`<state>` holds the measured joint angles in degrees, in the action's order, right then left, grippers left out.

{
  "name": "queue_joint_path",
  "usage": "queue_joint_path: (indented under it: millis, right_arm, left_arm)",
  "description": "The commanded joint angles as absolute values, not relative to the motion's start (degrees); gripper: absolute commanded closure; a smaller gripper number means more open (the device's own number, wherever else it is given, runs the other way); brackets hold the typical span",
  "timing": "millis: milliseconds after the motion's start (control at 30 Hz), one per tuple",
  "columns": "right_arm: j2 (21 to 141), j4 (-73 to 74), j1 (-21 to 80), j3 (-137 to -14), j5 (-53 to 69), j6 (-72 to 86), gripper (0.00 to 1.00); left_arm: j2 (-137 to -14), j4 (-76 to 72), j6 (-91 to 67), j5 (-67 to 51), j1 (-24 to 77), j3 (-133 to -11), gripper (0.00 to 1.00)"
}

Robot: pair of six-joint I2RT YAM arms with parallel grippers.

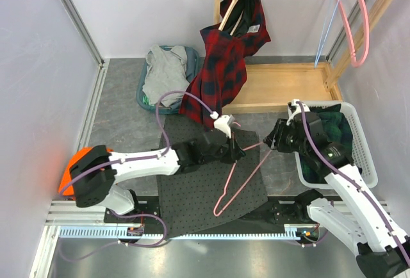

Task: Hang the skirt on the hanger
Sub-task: Hang the skirt on the hanger.

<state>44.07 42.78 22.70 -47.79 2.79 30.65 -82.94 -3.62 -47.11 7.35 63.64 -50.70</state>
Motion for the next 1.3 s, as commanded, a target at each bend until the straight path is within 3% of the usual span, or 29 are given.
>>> queue_joint_path:
  millis: [0, 100, 467, 533, 633, 967, 1267]
  right_arm:
    - [47.9, 38.8, 22.9, -44.8, 5.4, 31.6, 0.57]
    - [50.7, 37.8, 23.8, -42.5, 3.6, 33.0, 0.59]
    - [57.3, 35.5, 27.5, -38.7, -2.0, 39.2, 0.81]
    - [58.9, 35.9, 28.9, -38.8, -3.7, 39.6, 0.9]
    - [63.4, 37.3, 32.3, -39.4, -5.3, 40.7, 0.92]
    - [64.3, 43.1, 40.0, -37.4, -9.3, 46.1, 0.63]
    - [61.6, 41.0, 43.7, -30.9, -7.8, 52.2, 0.61]
  left_arm:
    - [-88.1, -17.7, -53.9, 3.0, 65.1, -48.9, 0.98]
    - [-90.7, -21.4, -56.0, 0.5, 65.9, -47.0, 0.98]
    - [-94.7, -28.3, -62.7, 2.5, 67.1, -41.0, 0.98]
    - [-94.7, -28.3, -64.2, 5.3, 68.0, -39.9, 0.98]
    - [-95.2, -29.5, -66.5, 9.7, 69.3, -38.4, 0.98]
    - [-100.7, -38.0, -72.7, 18.1, 72.8, -36.5, 0.98]
    - [-102.2, -41.0, -73.7, 20.0, 72.9, -34.0, 0.98]
